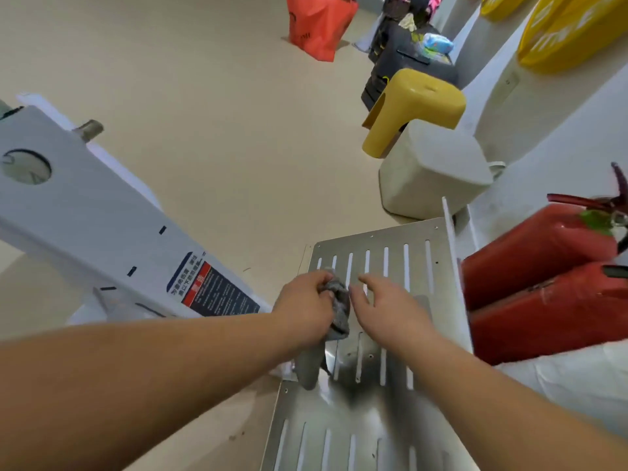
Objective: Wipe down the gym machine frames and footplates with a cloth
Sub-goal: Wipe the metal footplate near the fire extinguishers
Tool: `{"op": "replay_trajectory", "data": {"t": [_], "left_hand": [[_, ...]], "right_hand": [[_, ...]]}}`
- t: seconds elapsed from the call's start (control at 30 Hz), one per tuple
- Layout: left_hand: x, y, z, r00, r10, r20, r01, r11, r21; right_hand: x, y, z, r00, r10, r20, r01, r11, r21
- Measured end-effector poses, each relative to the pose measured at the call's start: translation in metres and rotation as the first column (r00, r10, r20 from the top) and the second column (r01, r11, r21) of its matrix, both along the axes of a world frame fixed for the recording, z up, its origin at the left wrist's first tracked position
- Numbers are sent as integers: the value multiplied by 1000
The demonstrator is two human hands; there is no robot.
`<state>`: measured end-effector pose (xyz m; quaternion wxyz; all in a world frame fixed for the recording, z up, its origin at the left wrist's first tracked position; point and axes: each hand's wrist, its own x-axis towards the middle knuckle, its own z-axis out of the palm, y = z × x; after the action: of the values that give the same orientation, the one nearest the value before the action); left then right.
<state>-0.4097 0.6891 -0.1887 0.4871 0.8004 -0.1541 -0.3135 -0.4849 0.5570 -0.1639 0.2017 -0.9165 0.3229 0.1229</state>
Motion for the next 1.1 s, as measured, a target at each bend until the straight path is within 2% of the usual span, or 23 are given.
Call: {"op": "replay_trajectory", "data": {"t": [0.07, 0.1, 0.17, 0.2, 0.23, 0.27, 0.33, 0.4, 0.43, 0.5, 0.6, 0.73, 0.87, 0.97, 1.03, 1.1], "left_hand": [[9, -29, 19, 991, -116, 69, 115, 993, 25], [11, -44, 28, 987, -141, 71, 141, 990, 2], [8, -73, 39, 988, -142, 65, 146, 988, -58], [3, -85, 40, 991, -118, 62, 123, 989, -78], [-3, -96, 37, 996, -82, 37, 86, 990, -109], [-10, -104, 33, 999, -44, 3, 44, 989, -144], [-21, -117, 20, 999, 17, 28, -11, 983, -185], [-31, -125, 3, 991, -55, 124, 78, 979, -188], [-34, -131, -10, 978, -159, 136, 185, 961, -205], [-42, -140, -41, 913, -379, 152, 407, 874, -265], [-43, -155, -89, 782, -512, 355, 585, 799, -138], [-15, -191, -111, 733, -495, 467, 582, 811, -54], [33, -221, -114, 800, -462, 382, 499, 867, 4], [33, -224, -107, 798, -463, 387, 466, 880, 92], [16, -227, -101, 675, -532, 511, 575, 813, 87], [12, -230, -98, 565, -553, 612, 700, 715, 0]], "right_hand": [[-8, -22, 25, 992, 106, -68, -119, 967, -224], [-10, -32, 35, 984, 154, -86, -174, 922, -346], [-10, -50, 51, 970, 213, -119, -244, 805, -541], [-8, -58, 57, 968, 218, -121, -247, 778, -578], [-5, -68, 61, 973, 209, -97, -226, 785, -577], [-1, -80, 63, 984, 173, -33, -164, 838, -520], [8, -97, 64, 993, 1, 116, 29, 966, -256], [14, -106, 56, 969, -168, 183, 175, 984, -25], [16, -106, 51, 956, -223, 189, 227, 974, 4], [16, -105, 42, 927, -288, 242, 302, 953, -23], [18, -107, 33, 906, -286, 312, 308, 951, -24], [21, -116, 21, 911, -253, 327, 293, 953, -80], [24, -121, 17, 936, -234, 263, 298, 924, -241], [26, -120, 17, 932, -245, 268, 311, 920, -239], [26, -119, 17, 925, -252, 283, 321, 919, -230], [27, -120, 17, 918, -268, 293, 337, 916, -218]]}}
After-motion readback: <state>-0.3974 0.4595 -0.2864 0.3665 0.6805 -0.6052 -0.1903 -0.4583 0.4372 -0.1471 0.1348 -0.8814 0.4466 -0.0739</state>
